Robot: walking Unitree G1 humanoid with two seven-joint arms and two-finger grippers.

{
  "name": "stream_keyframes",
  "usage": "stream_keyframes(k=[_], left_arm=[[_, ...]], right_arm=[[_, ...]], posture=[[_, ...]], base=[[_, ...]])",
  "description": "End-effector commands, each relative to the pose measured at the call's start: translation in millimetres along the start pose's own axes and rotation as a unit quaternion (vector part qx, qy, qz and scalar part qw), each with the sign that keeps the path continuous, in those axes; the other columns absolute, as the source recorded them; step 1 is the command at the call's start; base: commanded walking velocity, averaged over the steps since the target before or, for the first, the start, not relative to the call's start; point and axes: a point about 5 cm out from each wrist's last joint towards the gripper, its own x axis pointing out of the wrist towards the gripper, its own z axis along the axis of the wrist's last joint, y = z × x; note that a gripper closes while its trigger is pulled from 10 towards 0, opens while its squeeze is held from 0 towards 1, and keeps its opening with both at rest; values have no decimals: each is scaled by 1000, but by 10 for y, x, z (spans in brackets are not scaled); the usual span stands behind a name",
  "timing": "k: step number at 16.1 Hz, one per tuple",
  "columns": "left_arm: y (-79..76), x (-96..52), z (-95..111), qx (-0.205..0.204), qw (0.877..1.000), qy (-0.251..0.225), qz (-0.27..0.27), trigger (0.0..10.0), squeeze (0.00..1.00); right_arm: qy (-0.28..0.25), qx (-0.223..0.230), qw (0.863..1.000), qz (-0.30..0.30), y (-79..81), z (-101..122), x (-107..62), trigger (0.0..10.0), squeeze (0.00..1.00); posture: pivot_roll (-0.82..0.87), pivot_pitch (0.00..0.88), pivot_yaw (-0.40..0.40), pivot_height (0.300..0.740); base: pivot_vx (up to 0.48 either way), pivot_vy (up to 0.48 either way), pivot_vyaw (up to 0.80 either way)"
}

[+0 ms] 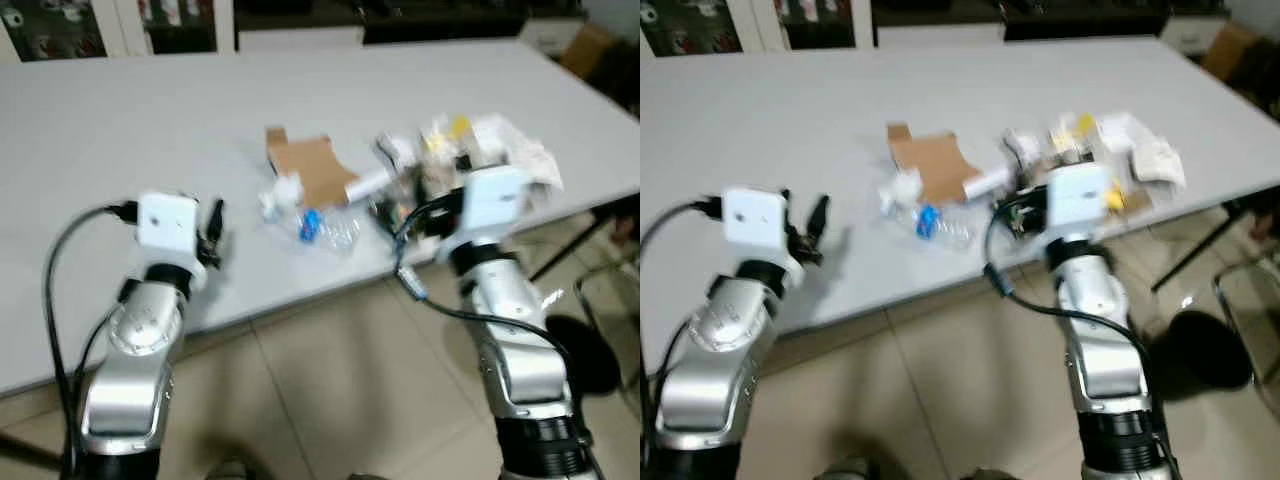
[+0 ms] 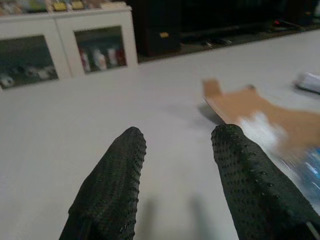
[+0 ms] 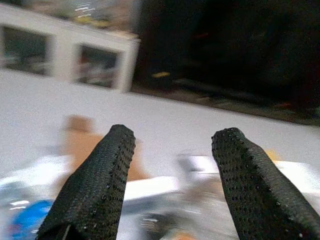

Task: Picking trash to rubbish bin

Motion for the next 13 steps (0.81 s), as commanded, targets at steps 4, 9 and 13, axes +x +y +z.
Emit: stream_keyframes(k=[4,9,13], left_arm=[[-60,11,125,14,1000,5,-24,10000,0],[-168,15,12,12,999,26,-40,10000,0],[-195,-19,-166,-3,998,56,-42,10000,0]], right_arm=[[50,22,998,-18,-2,-203,-84,10000,0],[68,25,997,-30,2,-264,-196,10000,0],[108,6,992,-65,-99,-417,-251,10000,0]], posture=[[73,86,-67,740],[39,76,-38,740],[9,114,-22,740]], base=[[308,0,0],[0,0,0],[0,0,0]])
